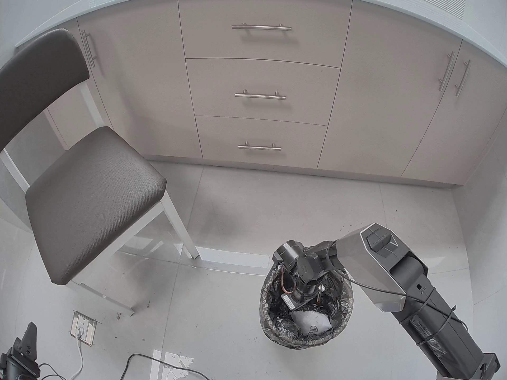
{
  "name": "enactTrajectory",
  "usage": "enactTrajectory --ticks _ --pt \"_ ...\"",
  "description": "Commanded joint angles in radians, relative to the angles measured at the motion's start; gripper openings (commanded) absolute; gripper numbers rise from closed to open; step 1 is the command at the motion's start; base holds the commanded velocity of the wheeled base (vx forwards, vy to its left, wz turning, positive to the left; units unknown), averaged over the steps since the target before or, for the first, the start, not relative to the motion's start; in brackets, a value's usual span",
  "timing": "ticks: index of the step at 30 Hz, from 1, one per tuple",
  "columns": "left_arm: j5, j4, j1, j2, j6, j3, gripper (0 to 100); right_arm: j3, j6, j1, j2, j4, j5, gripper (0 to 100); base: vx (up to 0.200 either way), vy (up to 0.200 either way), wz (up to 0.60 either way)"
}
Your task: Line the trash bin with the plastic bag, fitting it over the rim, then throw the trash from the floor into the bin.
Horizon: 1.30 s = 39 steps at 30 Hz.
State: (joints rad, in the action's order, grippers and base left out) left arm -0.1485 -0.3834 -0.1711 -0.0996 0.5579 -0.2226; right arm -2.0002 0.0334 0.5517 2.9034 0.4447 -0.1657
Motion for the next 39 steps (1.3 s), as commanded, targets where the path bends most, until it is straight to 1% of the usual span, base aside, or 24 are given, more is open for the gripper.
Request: enactTrajectory --ticks 1,10,14,19,23,25,28,32,33,37,39 --pt "0.0 0.0 -0.001 -0.002 0.002 0.0 100 0.0 -0.001 -0.009 0.033 -0.02 0.0 0 0.0 0.0 0.0" --pt "0.0 0.0 -0.001 -0.002 0.002 0.0 100 0.0 -0.004 -0.018 0.054 -0.032 0.0 0 0.0 0.0 0.0" --pt "0.0 0.0 -0.001 -0.002 0.004 0.0 100 0.0 -0.007 -0.027 0.065 -0.07 0.0 0 0.0 0.0 0.0" --pt "0.0 0.0 -0.001 0.0 0.004 0.0 100 0.0 -0.003 -0.036 0.069 -0.073 0.0 0 0.0 0.0 0.0" --pt "0.001 0.0 -0.001 -0.002 0.004 0.0 100 0.0 0.003 -0.035 0.04 -0.07 -0.009 0 0.0 0.0 0.0" --pt "0.007 0.0 -0.001 -0.002 0.004 0.0 100 0.0 0.016 -0.027 -0.013 -0.06 -0.026 0 0.0 0.0 0.0" --pt "0.02 0.001 -0.001 -0.002 0.0 0.0 100 0.0 0.023 -0.021 -0.102 -0.029 -0.031 0 0.0 0.0 0.0" --pt "0.07 0.011 -0.001 0.0 -0.029 0.006 100 0.0 0.045 -0.009 -0.253 0.046 -0.057 0 0.0 0.0 0.0" --pt "0.073 0.014 -0.001 0.0 -0.032 0.006 100 0.0 0.048 -0.009 -0.263 0.052 -0.058 0 0.0 0.0 0.0" --pt "0.089 0.11 -0.001 0.0 -0.141 0.057 100 0.0 0.063 -0.007 -0.444 0.158 -0.06 0 0.0 0.0 0.0" --pt "0.09 0.144 -0.001 -0.002 -0.168 0.072 100 0.0 0.062 -0.009 -0.497 0.186 -0.06 0 0.0 0.0 0.0"
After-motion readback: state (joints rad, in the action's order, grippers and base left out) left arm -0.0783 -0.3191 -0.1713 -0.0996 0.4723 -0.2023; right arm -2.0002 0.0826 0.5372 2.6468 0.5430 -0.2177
